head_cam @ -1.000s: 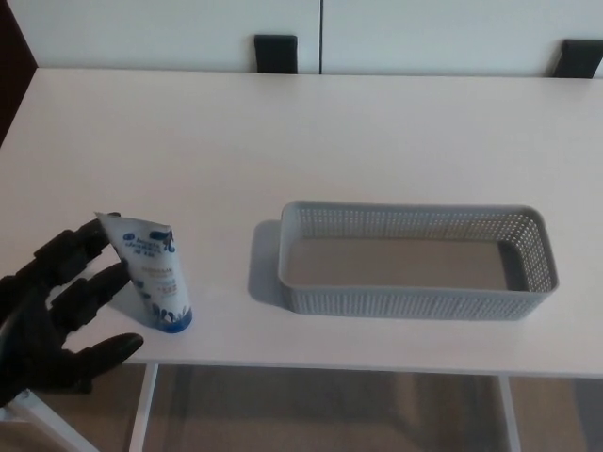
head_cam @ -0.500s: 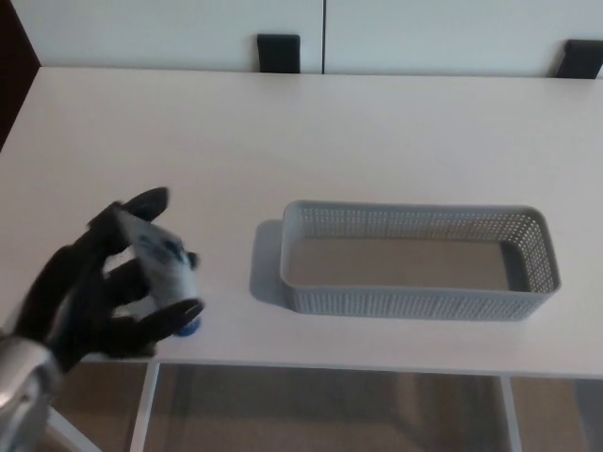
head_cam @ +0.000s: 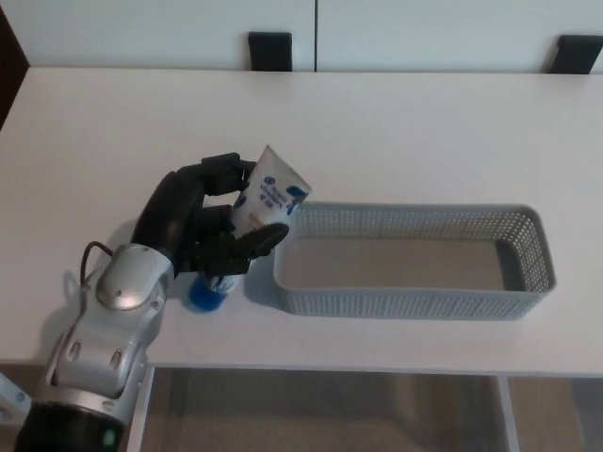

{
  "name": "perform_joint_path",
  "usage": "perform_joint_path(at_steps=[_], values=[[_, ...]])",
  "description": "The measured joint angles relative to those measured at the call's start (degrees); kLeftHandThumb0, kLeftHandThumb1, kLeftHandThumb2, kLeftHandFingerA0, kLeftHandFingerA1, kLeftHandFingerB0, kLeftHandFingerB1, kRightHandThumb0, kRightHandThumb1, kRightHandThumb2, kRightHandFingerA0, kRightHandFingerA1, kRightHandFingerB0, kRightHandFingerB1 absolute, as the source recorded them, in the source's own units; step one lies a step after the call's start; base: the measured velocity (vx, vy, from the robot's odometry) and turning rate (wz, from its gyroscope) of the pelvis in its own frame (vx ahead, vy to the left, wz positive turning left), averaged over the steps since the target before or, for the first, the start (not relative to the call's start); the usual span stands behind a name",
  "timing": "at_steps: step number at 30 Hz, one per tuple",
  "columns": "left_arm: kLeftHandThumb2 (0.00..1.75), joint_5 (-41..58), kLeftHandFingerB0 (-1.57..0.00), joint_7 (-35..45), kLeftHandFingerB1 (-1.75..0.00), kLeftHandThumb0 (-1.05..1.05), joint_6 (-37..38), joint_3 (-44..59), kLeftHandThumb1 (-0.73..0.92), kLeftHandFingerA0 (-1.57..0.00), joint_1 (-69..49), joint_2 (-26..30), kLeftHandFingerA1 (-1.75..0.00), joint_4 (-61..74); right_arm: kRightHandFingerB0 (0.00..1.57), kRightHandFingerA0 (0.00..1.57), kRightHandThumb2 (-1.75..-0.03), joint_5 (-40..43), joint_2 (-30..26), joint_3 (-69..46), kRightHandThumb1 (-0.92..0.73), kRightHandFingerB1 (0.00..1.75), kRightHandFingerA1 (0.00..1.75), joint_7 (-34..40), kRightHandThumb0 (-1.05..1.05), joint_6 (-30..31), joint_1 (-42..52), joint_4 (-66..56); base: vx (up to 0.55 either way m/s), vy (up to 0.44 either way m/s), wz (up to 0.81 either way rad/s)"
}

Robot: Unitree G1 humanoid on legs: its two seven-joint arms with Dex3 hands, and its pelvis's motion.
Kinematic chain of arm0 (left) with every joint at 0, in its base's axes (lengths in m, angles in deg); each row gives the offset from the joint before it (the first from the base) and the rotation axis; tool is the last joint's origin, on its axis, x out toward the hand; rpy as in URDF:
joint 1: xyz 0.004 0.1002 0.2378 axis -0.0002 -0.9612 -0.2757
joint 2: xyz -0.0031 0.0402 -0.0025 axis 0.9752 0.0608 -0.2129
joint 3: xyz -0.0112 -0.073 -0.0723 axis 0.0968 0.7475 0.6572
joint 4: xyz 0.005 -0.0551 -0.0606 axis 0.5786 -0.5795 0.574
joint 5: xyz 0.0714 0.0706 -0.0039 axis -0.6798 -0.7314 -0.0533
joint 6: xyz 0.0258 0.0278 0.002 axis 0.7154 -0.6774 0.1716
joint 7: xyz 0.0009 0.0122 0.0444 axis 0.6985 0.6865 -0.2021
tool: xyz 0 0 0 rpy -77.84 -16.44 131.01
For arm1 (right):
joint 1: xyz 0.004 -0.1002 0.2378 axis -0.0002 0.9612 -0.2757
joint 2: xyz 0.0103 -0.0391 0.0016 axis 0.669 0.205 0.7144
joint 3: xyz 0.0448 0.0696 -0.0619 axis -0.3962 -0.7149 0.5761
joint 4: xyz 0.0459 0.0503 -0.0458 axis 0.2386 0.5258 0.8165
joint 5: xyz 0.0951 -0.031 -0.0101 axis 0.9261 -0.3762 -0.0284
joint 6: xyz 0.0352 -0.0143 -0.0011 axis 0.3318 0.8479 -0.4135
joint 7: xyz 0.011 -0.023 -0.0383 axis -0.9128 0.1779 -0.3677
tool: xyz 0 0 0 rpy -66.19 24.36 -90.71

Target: The robot walks towards a table in front, picks a shampoo with left hand and puts it in a small grey container

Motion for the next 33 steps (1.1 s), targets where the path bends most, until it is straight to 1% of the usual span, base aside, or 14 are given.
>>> perform_joint_path(at_steps=[6, 9, 13, 17, 18, 21, 23, 24, 25, 27, 28, 29, 30, 33], values=[[0.8, -1.76, -0.82, -1.5, -1.08, -0.11, 0.02, 1.7, 0.73, -0.99, -1.54, 1.96, -1.44, -0.05, 0.51, 0.64, -0.62, -0.02, 0.01, 0.03, -0.71, 0.38, 0.46, -0.12, -0.37, -0.06, -0.14, 0.05, 0.0, 0.0, 0.0], [0.78, -2.03, -0.84, -1.72, -1.05, -0.1, 0.02, 2.18, 0.74, -1.03, -2.56, 2.13, -1.41, 0.96, 0.49, 0.58, -0.62, -0.08, 0.01, 0.27, -0.73, 0.37, 0.42, -0.12, -0.37, -0.25, 0.05, 0.01, 0.0, 0.0, 0.0], [0.73, -2.12, -0.82, -1.72, -1.05, -0.13, -0.11, 3.21, 0.76, -1.0, -3.94, 2.31, -1.38, 7.5, 0.47, 0.6, -0.62, -0.3, 0.01, 1.01, -0.73, 0.37, 0.42, -0.07, -0.38, -0.46, 0.39, 0.14, 0.0, 0.0, 0.0], [0.77, -2.68, -0.81, -1.71, -1.1, -0.14, -0.5, 3.63, 0.76, -1.05, -3.65, 4.03, -1.35, 16.27, 0.49, 0.6, -0.63, -0.32, 0.0, 1.23, -0.73, 0.38, 0.45, -0.05, -0.37, -0.7, 0.34, 0.04, 0.0, 0.0, 0.0], [0.77, -2.81, -0.78, -1.68, -1.13, -0.1, -0.73, 3.66, 0.77, -1.03, -3.42, 4.31, -1.38, 17.92, 0.49, 0.62, -0.62, -0.29, 0.0, 1.2, -0.72, 0.38, 0.46, -0.06, -0.38, -0.72, 0.33, 0.02, 0.0, 0.0, 0.0], [0.69, -3.33, -0.79, -1.4, -1.1, -0.09, -1.87, 3.65, 0.77, -1.01, -1.46, 5.42, -1.4, 24.97, 0.5, 0.64, -0.62, -0.23, 0.0, 1.09, -0.72, 0.38, 0.48, -0.09, -0.38, -0.71, 0.16, 0.01, 0.0, 0.0, 0.0], [0.7, -3.71, -0.79, -1.03, -1.1, -0.06, -2.83, 3.15, 0.76, -0.99, 0.75, 6.17, -1.42, 29.81, 0.5, 0.63, -0.62, -0.23, 0.0, 1.08, -0.72, 0.38, 0.48, -0.1, -0.38, -0.69, 0.1, 0.01, 0.0, 0.0, 0.0], [0.67, -3.82, -0.76, -0.96, -1.14, -0.02, -3.08, 2.99, 0.77, -0.89, 1.17, 6.22, -1.44, 30.64, 0.52, 0.63, -0.63, -0.23, 0.01, 1.08, -0.73, 0.39, 0.47, -0.1, -0.38, -0.68, 0.09, 0.01, 0.0, 0.0, 0.0], [0.65, -4.2, -0.78, -0.68, -1.08, -0.06, -4.04, 2.11, 0.77, -0.82, 2.71, 6.37, -1.39, 33.57, 0.51, 0.63, -0.63, -0.22, 0.0, 1.09, -0.73, 0.39, 0.47, -0.11, -0.37, -0.66, 0.05, 0.01, 0.0, 0.0, 0.0], [0.65, -6.31, -0.79, -0.28, -1.09, -0.06, -5.02, -2.17, 0.78, -0.84, 6.11, 6.75, -1.36, 37.12, 0.51, 0.62, -0.63, -0.23, 0.02, 1.11, -0.73, 0.39, 0.46, -0.15, -0.38, -0.7, 0.03, 0.0, 0.0, 0.0, 0.0], [0.68, -6.98, -0.79, -0.11, -1.15, -0.13, -5.31, -3.65, 0.73, -0.93, 7.02, 6.75, -1.34, 37.85, 0.5, 0.6, -0.63, -0.23, 0.02, 1.13, -0.73, 0.38, 0.43, -0.15, -0.38, -0.75, 0.05, -0.02, 0.0, 0.0, 0.0], [0.68, -7.98, -0.78, 0.1, -1.19, -0.13, -5.7, -5.88, 0.73, -0.87, 8.24, 6.57, -1.44, 38.34, 0.5, 0.61, -0.62, -0.25, 0.01, 1.2, -0.73, 0.38, 0.44, -0.14, -0.37, -0.79, 0.18, -0.01, 0.0, 0.0, 0.0], [0.67, -8.41, -0.78, 0.13, -1.14, -0.11, -5.97, -6.84, 0.74, -0.92, 8.84, 6.39, -1.3, 38.21, 0.49, 0.6, -0.62, -0.28, 0.0, 1.27, -0.72, 0.38, 0.43, -0.14, -0.37, -0.78, 0.26, 0.03, 0.0, 0.0, 0.0], [0.69, -11.28, -0.79, 0.33, -1.15, -0.15, -7.42, -13.65, 0.73, -0.89, 12.45, 4.1, -1.38, 36.11, 0.49, 0.6, -0.62, -0.36, 0.04, 1.74, -0.72, 0.38, 0.43, -0.06, -0.37, -0.86, 0.51, 0.06, 0.0, 0.0, 0.0]])
